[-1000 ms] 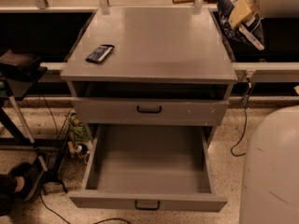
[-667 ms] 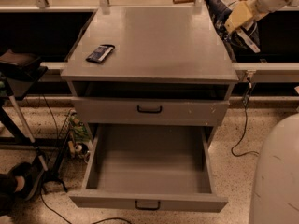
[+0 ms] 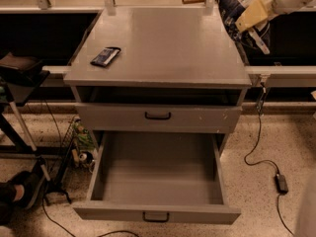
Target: Place blue chip bag into middle drawer
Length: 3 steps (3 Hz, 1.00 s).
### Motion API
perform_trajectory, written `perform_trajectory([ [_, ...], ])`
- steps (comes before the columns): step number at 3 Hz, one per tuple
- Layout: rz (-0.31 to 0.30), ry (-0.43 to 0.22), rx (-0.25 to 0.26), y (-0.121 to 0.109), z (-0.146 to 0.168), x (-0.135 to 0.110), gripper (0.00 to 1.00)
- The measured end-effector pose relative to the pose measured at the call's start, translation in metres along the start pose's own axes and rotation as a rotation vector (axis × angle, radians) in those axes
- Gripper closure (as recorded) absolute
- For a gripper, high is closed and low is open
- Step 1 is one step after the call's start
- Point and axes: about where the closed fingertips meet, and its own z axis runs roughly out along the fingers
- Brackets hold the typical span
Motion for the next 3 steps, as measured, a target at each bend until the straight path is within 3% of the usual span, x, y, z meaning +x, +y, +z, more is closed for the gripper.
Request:
perform_trajectory([
  [1,-0.11,-0.169,0.014,0.034,-0.057,0.002,1.0],
  [2,-0.26,-0.304,0.047,0.095,-0.108,0.003,1.0],
  [3,-0.394,-0.332,0.037,0.157,-0.108,0.025,1.0],
])
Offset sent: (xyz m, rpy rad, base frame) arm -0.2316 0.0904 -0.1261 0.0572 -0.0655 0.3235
